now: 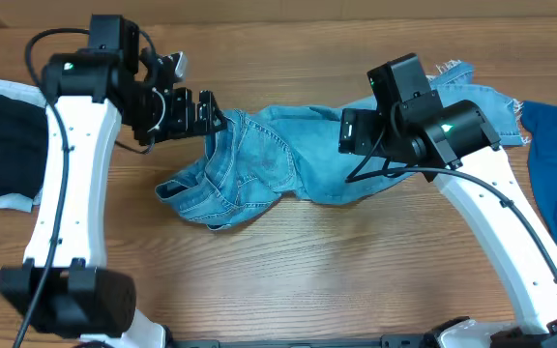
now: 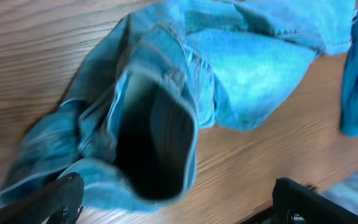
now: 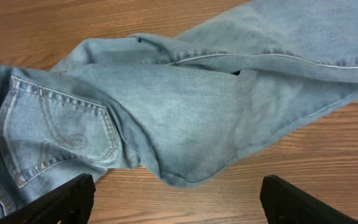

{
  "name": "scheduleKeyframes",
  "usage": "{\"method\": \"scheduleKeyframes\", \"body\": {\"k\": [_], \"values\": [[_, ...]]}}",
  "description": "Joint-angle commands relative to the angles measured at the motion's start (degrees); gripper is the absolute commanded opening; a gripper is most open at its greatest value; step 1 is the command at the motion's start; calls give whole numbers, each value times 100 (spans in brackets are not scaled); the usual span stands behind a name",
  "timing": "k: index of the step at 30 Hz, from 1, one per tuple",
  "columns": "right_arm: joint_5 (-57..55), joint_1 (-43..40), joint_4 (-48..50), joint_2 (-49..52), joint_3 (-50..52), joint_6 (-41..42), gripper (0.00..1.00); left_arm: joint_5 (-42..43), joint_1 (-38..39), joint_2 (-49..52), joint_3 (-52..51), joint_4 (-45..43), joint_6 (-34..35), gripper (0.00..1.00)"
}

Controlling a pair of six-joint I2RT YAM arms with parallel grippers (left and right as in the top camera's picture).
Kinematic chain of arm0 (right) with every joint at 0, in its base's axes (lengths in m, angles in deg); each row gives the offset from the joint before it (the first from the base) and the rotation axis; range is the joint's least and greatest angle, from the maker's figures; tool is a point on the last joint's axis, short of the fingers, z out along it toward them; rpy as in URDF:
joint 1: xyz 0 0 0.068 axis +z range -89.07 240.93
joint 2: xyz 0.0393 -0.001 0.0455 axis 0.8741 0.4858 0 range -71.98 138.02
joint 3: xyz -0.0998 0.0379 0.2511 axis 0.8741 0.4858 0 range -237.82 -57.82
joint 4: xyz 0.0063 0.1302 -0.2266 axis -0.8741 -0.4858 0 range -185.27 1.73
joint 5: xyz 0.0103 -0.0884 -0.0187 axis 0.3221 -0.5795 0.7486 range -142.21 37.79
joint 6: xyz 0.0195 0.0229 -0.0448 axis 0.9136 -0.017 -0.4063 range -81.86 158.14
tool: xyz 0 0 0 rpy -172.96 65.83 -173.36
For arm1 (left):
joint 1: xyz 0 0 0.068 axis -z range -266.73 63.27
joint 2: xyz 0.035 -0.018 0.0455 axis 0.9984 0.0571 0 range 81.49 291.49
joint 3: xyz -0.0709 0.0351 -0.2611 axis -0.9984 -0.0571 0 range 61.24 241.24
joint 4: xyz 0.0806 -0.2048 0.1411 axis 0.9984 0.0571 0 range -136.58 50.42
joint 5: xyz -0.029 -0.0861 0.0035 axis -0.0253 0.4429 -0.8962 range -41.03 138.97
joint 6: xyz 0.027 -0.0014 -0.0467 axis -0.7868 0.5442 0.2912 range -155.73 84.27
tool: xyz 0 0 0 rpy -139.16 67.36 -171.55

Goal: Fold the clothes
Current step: 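Pull the jeans left toward the left gripper and grasp with left gripper, then lift and stretch the jeans between both grippers across the table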

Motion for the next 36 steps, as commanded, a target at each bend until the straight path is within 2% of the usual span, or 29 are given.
{"method": "scheduleKeyframes", "body": {"k": [1, 3, 6, 9, 10, 11, 13, 14, 15, 19, 22, 23, 25, 29, 33, 36], "values": [[48, -7, 13, -59, -90, 68, 89, 1541, 74, 439, -15, -422, 407, 100], [46, -7, 11, -59, -90, 66, 89, 1735, 136, 619, -15, -619, 627, 100], [48, -7, 2, -59, -85, 66, 89, 1340, 201, 901, -15, -918, 1611, 100], [46, -7, -35, -59, -85, 66, 89, 1346, 201, 1067, -15, -1217, 1991, 100], [42, -7, -39, -59, -85, 66, 89, 1373, 201, 1088, -15, -1263, 2041, 86], [28, -7, -50, -59, -85, 66, 89, 1427, 201, 1088, -15, -1327, 2044, 63], [31, -7, -55, -59, -85, 68, 88, 1434, 201, 1088, -15, -1370, 2151, 31], [28, -7, -55, -59, -85, 68, 88, 1432, 201, 1088, -15, -1368, 2164, 10], [31, -7, -57, -59, -85, 68, 87, 1432, 201, 1088, -15, -1355, 2164, 4], [28, -7, -96, -59, -85, 66, 86, 1998, 181, 1078, 85, -1519, 2081, 4], [-114, -7, -192, -59, -85, 66, 86, 2057, 0, 1071, 1036, -1182, 1399, 4], [-317, -7, -254, -59, -85, 68, 86, 1705, -66, 1067, 1517, -772, 1145, 4], [-909, -79, -420, -59, -85, 70, 94, 881, -170, 1029, 2481, 160, 671, 4], [-702, -691, -361, -50, -85, 92, 98, 138, -214, 839, 3630, 1088, 85, 4], [192, -1668, -72, 57, -85, 83, 100, -354, -203, 645, 3995, 1902, -20, 4], [634, -2212, -94, 317, -61, -205, 100, -433, -203, 474, 3880, 1897, 72, 4]]}}
